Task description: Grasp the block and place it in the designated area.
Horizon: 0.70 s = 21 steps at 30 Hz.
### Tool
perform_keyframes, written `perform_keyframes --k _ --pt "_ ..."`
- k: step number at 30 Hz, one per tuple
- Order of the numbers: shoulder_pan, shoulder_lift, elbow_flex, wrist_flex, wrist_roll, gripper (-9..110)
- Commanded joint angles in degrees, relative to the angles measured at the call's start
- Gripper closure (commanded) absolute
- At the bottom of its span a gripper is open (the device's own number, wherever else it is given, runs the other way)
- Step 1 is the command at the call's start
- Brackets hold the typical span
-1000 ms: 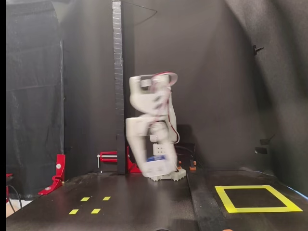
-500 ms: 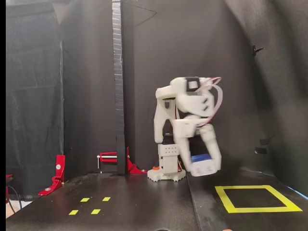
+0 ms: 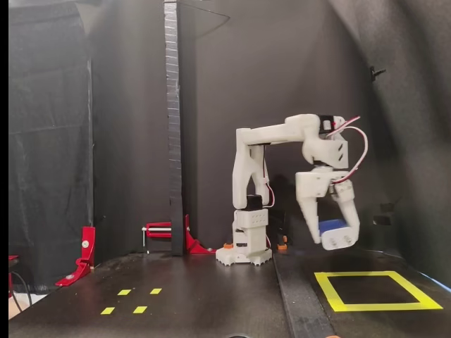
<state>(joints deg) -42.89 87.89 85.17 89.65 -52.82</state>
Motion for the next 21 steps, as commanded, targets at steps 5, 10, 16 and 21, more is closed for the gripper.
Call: perform_keyframes --k 5,10,16,21 --pt "-3.3 2.8 -0.3 0.5 1.8 82" --pt "-3.3 2.5 -0.3 -0.3 1.8 82" --pt "-3.7 0.4 -0.3 -1.3 1.8 82" --pt "-4.6 -3.5 -0.3 -3.1 2.2 82"
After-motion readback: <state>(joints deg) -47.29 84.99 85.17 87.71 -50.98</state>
